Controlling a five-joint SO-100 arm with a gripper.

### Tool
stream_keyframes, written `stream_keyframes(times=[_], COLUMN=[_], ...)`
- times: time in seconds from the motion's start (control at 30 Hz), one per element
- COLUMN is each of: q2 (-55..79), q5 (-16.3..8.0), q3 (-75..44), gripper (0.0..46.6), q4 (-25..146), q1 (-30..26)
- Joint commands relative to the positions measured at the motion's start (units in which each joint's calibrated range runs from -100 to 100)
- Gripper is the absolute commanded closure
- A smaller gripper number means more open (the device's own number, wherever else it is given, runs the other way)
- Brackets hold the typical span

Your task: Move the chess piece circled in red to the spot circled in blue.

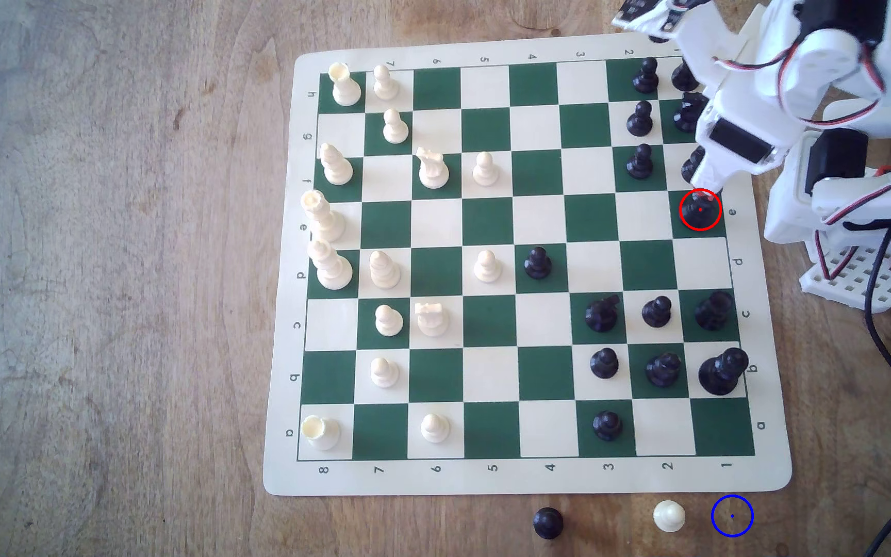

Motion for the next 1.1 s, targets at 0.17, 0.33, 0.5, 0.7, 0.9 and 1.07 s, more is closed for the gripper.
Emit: stream_keyframes(times=[0.17, 0.33, 0.5, 0.7, 0.9, 1.07], q2=[-1.2, -0.1, -0.1, -0.1, 0.2, 0.2], q5=[0.8, 1.6, 1.5, 1.1, 1.0, 0.6], q3=[3.7, 6.7, 9.4, 10.8, 12.1, 13.5], gripper=[31.1, 32.1, 34.2, 33.9, 33.2, 33.2], q4=[0.0, -2.1, -5.3, -7.6, -9.2, -10.2], q1=[1.6, 3.8, 3.0, 1.9, 1.6, 0.9])
